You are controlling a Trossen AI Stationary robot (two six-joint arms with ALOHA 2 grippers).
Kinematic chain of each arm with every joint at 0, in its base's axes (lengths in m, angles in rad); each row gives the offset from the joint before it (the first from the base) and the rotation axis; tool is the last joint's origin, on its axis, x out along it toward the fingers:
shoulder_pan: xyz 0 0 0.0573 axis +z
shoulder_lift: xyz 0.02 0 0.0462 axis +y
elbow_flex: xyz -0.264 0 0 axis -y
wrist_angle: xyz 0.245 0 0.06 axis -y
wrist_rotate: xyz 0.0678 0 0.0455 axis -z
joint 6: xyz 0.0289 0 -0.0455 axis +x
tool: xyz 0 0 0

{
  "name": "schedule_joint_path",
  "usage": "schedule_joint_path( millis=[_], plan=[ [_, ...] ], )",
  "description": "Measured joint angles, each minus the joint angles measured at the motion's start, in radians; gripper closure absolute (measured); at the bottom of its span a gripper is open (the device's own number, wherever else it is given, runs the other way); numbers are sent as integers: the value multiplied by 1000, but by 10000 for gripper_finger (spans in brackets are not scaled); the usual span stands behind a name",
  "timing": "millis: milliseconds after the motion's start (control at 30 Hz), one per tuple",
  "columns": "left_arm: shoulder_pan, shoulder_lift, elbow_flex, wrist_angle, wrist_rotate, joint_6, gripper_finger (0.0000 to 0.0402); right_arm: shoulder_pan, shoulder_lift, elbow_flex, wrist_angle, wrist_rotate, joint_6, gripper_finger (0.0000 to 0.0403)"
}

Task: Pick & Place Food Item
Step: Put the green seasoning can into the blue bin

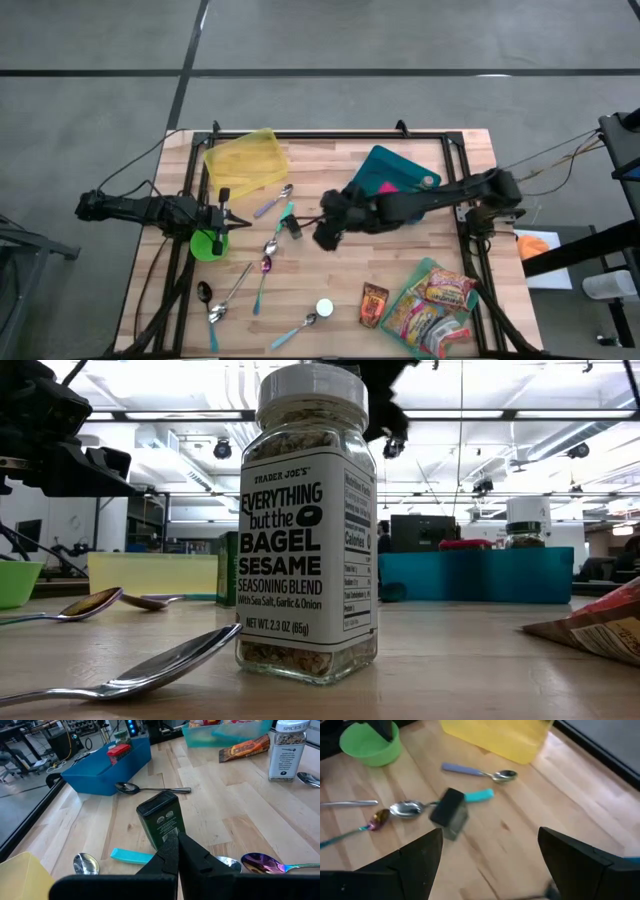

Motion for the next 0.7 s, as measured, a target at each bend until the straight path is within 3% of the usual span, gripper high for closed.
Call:
schedule_joint_path(
  millis=[367,700],
  plan=[
    [0,0,0,0,0,0,401,16,309,249,-3,66,33,78],
    [0,0,0,0,0,0,401,16,467,424,-41,170,63,78]
  ],
)
